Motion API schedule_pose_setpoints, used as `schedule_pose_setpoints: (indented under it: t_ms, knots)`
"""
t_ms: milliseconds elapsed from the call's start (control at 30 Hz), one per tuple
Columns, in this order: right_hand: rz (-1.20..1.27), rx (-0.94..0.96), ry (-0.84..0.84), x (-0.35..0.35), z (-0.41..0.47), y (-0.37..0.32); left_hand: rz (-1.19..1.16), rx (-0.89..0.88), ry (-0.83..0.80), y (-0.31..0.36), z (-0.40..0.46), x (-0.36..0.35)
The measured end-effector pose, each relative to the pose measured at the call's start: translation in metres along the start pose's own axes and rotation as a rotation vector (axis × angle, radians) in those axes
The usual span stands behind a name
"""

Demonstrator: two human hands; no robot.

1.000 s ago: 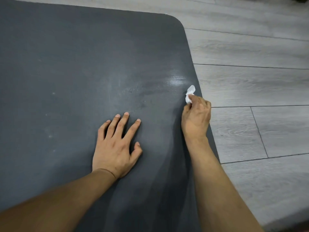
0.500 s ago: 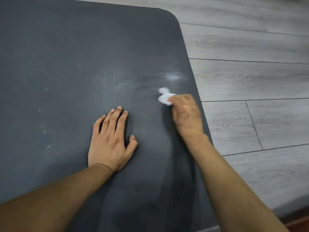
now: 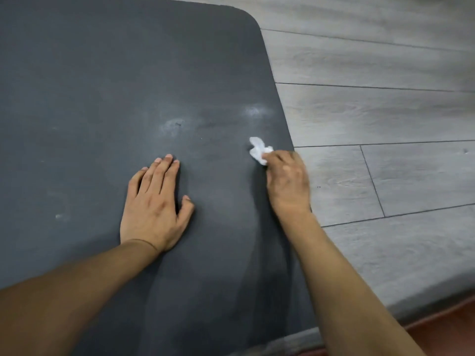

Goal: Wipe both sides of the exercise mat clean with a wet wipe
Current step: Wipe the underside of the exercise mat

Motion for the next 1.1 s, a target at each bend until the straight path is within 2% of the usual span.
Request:
schedule_pose_setpoints:
  t_ms: [67,167,200,300,333,400,500,567,667,700,767,833,867,933,1000,1100]
  knots:
    - [-0.051,-0.187,-0.025,0.002,-0.001,0.045,0.006,0.005,-0.001,-0.001,0.0,-0.001]
    - [-0.007,-0.331,-0.005,0.006,-0.012,0.028,0.005,0.003,0.001,0.0,-0.001,-0.001]
    - [0.052,-0.277,0.007,0.007,-0.016,0.002,0.005,0.003,0.005,0.0,-0.001,-0.001]
    - [0.181,0.093,-0.071,0.018,-0.048,-0.099,-0.01,-0.013,0.013,0.001,0.0,0.0]
    - [0.205,0.202,-0.108,0.021,-0.056,-0.114,-0.012,-0.017,0.015,0.0,-0.001,0.001]
    - [0.176,0.286,-0.092,0.018,-0.053,-0.088,-0.015,-0.02,0.019,0.0,-0.001,0.002]
    - [0.03,0.044,-0.017,0.011,-0.03,0.007,-0.008,-0.012,0.027,0.001,-0.001,0.002]
    - [-0.078,-0.139,-0.064,0.009,-0.026,0.046,-0.001,-0.006,0.027,0.001,0.0,0.002]
    - [-0.126,-0.303,-0.071,0.014,-0.034,0.041,-0.001,-0.01,0.019,0.003,-0.001,0.002]
    - [-0.103,-0.299,-0.057,0.016,-0.038,0.027,-0.004,-0.007,0.019,0.003,-0.001,0.002]
    - [-0.015,-0.111,-0.042,0.02,-0.054,-0.031,0.003,-0.007,0.02,0.001,0.0,0.002]
    - [0.095,0.146,-0.105,0.03,-0.084,-0.095,0.001,-0.012,0.013,0.002,-0.001,0.001]
    - [0.13,0.238,-0.112,0.032,-0.096,-0.109,0.0,-0.012,0.012,0.002,-0.001,0.002]
    - [0.14,0.303,-0.061,0.031,-0.093,-0.085,-0.007,-0.012,0.016,0.002,-0.002,0.003]
    - [0.043,0.167,-0.016,0.022,-0.076,-0.024,-0.013,-0.015,0.022,0.003,-0.001,0.003]
    - [-0.06,-0.204,-0.02,0.015,-0.063,0.047,-0.003,-0.015,0.02,0.002,0.0,0.002]
Point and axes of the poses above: each hand's wrist, its own z-axis towards the middle knuckle, its own x-axis out of the back of the hand, y = z × x, the point moved 7 cm from there along z, towards the middle knuckle, and after that the axes turned 13 degrees about -z, right-handed, at the moved point
